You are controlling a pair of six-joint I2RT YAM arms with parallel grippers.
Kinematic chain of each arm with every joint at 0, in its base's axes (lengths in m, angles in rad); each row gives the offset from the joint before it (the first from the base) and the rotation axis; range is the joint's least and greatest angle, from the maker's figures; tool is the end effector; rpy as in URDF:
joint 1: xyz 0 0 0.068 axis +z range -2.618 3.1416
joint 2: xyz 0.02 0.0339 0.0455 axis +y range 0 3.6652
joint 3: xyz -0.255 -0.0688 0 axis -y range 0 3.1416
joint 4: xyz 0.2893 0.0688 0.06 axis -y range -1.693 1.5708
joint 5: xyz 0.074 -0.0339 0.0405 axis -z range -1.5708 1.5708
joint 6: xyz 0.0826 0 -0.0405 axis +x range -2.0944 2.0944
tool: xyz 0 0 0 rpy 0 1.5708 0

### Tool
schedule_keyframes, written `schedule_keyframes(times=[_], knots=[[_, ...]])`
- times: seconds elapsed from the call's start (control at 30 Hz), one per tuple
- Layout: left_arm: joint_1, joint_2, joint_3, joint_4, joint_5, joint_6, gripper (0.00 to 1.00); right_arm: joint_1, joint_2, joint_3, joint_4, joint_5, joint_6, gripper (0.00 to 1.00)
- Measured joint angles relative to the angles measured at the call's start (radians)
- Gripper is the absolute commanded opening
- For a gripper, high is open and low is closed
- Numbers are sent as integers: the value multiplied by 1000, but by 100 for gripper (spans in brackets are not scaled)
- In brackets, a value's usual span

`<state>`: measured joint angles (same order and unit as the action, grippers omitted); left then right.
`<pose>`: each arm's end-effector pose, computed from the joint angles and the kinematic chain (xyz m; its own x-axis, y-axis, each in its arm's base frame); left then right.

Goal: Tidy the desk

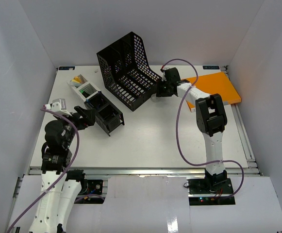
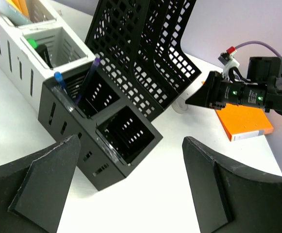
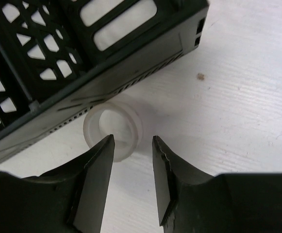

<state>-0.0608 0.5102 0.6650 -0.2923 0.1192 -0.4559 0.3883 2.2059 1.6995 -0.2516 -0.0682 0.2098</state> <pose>0.2276 -0.0237 0.3205 -0.2012 -0.4257 -0.8822 0.0995 0.8871 -0.4508 0.5226 0.2199 0.1234 -0.7105 -0.0662 -0.7005 -0.2817 0.9390 0.1971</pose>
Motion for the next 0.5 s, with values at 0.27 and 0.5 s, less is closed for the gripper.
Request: schedule_keyframes(times=[0.27,0.5], knots=[[0,-67,-25,-59,2,-63,98,1,40,8,8,40,12,39],[0,-74,-35,-75,16,-102,98,5,40,-8,24,45,5,13]])
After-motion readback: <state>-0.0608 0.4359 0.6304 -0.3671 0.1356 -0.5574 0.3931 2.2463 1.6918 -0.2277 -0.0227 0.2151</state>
